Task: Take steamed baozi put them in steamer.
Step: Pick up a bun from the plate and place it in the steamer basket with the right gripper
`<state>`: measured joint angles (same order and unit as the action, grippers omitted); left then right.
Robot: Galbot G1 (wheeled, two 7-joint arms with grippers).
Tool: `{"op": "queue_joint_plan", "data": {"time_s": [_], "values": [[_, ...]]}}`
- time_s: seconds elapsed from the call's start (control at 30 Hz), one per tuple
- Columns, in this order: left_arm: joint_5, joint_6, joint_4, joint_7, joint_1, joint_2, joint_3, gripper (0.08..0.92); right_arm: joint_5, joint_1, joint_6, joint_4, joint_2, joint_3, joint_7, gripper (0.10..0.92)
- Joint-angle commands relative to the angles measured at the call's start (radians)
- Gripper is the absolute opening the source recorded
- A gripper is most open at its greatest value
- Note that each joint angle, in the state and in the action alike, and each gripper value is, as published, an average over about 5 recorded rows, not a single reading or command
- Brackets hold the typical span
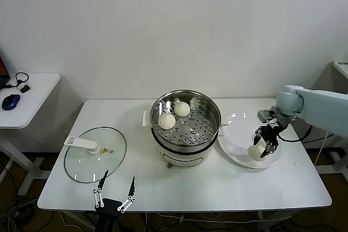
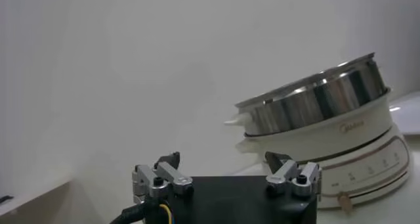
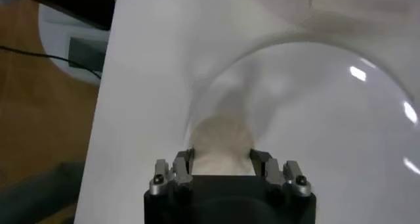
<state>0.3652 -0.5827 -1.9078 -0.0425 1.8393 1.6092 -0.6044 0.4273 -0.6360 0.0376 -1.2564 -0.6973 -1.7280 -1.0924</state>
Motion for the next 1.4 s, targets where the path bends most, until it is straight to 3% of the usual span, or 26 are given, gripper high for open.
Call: {"op": "queue_joint_plan", "data": {"time_s": [0.03, 0.5, 0.83, 1.4], "values": [[-0.002, 0.001, -0.003, -0.001, -0.003, 0.046, 0.001, 0.823, 0.076, -0.311, -0.108, -0.104, -0.031, -0.194, -0.025, 0.602], [-0.003, 0.006, 0.01, -0.001, -0.014, 0.045, 0.004, 0.823, 0.009, -0.55, -0.4, -0.206, -0.152, -0.185, -0.026, 0.601], [-0.005, 0.007, 0.014, 0.002, -0.019, 0.046, 0.004, 0.823, -0.076, -0.465, -0.434, -0.286, -0.284, -0.024, 0.04, 0.602], [-0.006, 0.003, 0.006, 0.01, -0.007, 0.047, -0.004, 0.823, -0.211, -0.193, -0.386, -0.23, -0.445, 0.099, 0.078, 0.6]]}}
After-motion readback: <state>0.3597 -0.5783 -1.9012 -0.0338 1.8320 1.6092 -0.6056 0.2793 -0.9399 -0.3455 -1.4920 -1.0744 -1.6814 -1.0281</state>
